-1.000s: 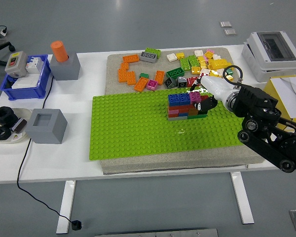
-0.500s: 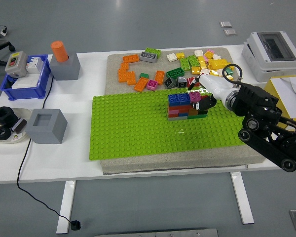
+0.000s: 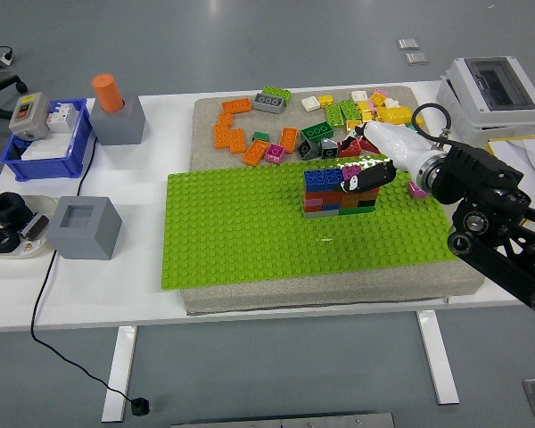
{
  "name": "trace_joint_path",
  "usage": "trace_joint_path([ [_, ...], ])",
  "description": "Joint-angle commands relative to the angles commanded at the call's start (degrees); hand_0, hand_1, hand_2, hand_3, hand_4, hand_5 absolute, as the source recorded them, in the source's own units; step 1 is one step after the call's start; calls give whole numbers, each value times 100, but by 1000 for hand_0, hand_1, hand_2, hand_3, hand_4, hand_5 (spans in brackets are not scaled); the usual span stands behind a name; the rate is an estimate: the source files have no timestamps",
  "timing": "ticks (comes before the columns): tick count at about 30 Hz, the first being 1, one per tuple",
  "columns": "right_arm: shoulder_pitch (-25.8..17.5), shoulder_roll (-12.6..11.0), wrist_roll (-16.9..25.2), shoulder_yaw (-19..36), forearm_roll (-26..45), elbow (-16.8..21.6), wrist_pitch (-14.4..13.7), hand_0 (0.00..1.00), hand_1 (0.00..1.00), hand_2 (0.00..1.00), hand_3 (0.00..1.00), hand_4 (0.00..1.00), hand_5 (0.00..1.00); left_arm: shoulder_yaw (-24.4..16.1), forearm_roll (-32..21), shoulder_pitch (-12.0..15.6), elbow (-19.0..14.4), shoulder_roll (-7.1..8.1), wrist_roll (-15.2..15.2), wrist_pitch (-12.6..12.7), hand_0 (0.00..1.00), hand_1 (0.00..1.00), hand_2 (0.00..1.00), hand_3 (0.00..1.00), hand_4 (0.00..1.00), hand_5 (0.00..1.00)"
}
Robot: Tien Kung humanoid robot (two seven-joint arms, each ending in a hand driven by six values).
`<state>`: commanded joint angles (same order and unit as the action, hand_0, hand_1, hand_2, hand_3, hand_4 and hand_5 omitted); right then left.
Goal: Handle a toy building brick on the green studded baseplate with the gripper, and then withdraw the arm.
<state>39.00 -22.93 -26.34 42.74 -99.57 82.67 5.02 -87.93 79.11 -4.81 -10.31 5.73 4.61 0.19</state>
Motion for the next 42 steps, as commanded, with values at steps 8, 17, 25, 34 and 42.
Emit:
trace_joint_path([
  [8,-74,-112,-9,-104,15,69,20,913,875,908,602,946,385,11,-4,13,0,-13,-3,2,630,587,548,578,608,222],
  [17,-88,-78,1,-152,36,27,19,915,877,907,595,943,391,17,-13,21,0,-16,2,5,630,587,549,578,608,223],
  [25,-94,-49,-4,-215,37,-65,35,919,876,906,586,936,416,35,-19,26,0,-20,2,7,630,587,549,578,609,225],
  [34,-107,-24,23,-193,49,-224,36,921,876,906,584,935,417,57,-24,16,0,-13,2,6,630,587,549,578,609,226],
  [42,-70,35,46,-190,122,-367,32,921,875,904,585,934,419,64,-21,3,0,-9,-2,5,630,587,549,578,608,228],
])
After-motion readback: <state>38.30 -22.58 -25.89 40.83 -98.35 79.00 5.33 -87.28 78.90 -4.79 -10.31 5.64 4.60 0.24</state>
